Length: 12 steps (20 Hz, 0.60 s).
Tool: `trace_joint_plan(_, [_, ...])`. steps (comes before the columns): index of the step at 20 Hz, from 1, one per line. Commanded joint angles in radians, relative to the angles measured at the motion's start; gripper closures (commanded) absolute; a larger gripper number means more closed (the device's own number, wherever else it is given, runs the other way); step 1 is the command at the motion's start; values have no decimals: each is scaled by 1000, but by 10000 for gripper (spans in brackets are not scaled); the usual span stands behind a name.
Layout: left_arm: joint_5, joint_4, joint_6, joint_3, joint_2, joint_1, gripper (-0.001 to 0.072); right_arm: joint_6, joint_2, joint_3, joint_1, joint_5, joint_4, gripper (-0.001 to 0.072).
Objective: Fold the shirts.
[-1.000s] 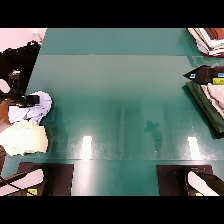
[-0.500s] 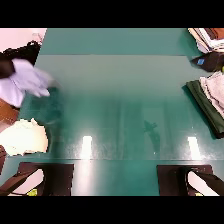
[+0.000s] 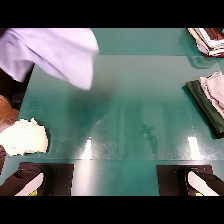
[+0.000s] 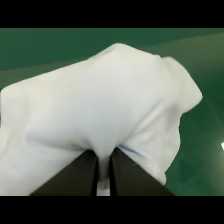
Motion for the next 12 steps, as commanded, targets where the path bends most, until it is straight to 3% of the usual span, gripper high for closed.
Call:
trace_joint_plan(1, [-66, -4, -30, -64, -84, -201, 684, 0, 0, 16, 1, 30, 0, 695])
trace_joint_plan(5, [-59, -11, -28, -198, -230, -415, 680, 0, 0, 16, 1, 57, 0, 695])
trace_joint_plan(6, [-38, -17, -26, -225, -266, -458, 552, 0, 0, 16, 1, 67, 0, 695])
trace_joint_plan(7, [-11, -23, -27, -246, -301, -493, 215, 0, 0, 16, 1, 74, 0, 695])
trace_joint_plan(8, [17, -25, -26, -256, -332, -517, 94, 0, 0, 16, 1, 79, 0, 694])
trace_joint_plan(12, [137, 65, 16, -257, -382, -494, 91, 0, 0, 16, 1, 104, 1, 695])
